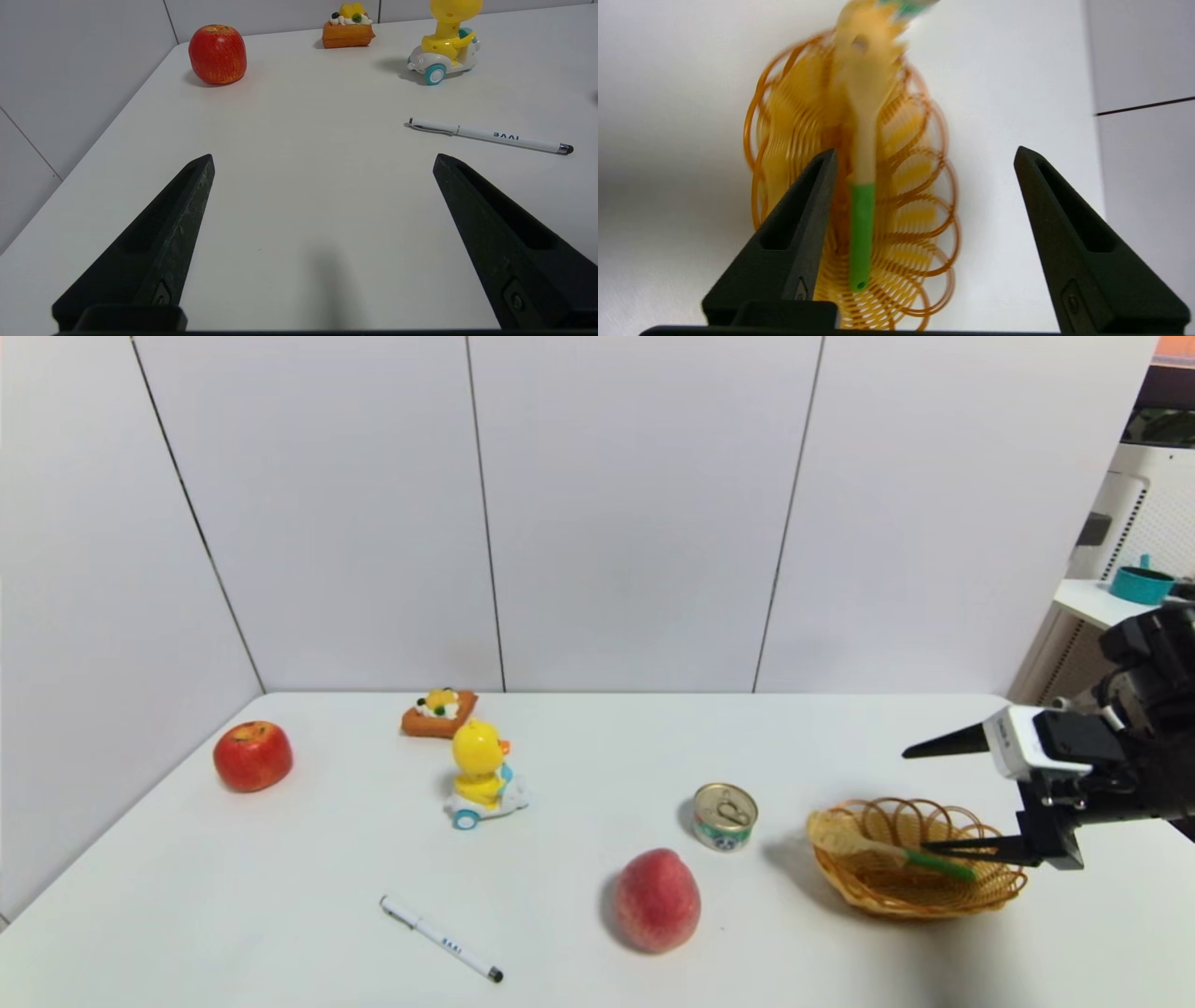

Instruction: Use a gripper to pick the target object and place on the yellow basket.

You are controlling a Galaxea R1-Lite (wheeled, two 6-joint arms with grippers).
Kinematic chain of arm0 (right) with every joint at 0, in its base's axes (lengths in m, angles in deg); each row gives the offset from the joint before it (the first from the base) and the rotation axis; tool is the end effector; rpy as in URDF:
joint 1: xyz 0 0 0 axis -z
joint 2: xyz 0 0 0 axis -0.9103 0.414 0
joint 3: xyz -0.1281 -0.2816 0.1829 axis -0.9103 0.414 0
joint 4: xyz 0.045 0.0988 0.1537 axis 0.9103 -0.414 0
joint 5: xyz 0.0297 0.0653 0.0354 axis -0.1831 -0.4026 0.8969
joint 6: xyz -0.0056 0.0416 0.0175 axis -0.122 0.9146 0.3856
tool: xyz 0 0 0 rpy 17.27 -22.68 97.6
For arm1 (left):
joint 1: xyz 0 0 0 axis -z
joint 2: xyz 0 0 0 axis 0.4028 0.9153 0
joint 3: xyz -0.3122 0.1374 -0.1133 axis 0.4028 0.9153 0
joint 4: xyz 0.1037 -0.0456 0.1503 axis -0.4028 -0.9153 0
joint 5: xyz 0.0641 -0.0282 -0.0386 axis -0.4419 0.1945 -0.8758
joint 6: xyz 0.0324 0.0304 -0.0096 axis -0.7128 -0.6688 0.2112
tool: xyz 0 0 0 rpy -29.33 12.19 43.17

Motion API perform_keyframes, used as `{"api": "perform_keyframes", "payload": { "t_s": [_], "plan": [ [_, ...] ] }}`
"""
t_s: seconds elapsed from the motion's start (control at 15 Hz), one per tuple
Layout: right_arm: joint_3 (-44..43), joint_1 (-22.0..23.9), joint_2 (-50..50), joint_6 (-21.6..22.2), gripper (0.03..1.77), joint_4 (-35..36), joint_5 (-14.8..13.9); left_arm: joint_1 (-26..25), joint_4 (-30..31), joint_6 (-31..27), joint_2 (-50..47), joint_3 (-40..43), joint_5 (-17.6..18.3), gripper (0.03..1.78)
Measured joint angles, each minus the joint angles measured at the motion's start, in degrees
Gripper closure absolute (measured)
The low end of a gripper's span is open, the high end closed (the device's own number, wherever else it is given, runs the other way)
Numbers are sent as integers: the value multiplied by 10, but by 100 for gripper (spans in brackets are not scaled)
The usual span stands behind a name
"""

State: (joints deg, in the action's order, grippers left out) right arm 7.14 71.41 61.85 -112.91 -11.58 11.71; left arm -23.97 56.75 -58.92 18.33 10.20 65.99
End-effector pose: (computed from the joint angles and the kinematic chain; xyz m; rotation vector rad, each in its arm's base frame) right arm 0.2660 0.0027 0.2200 -0.9143 0.3038 1.0404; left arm -0.0627 -0.0017 0.0762 0.0560 0.0105 -0.0303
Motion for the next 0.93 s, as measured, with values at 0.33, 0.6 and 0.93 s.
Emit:
{"api": "perform_keyframes", "payload": {
  "t_s": [0.33,0.6,0.93],
  "plan": [
    [-40,-34,-137,314,29,2,8,0,0,0,0,0,0,12],
    [-36,-45,-285,561,21,-1,-25,0,0,0,0,0,0,12],
    [84,-53,-448,640,15,-15,-275,0,0,0,0,0,0,12]
  ]
}}
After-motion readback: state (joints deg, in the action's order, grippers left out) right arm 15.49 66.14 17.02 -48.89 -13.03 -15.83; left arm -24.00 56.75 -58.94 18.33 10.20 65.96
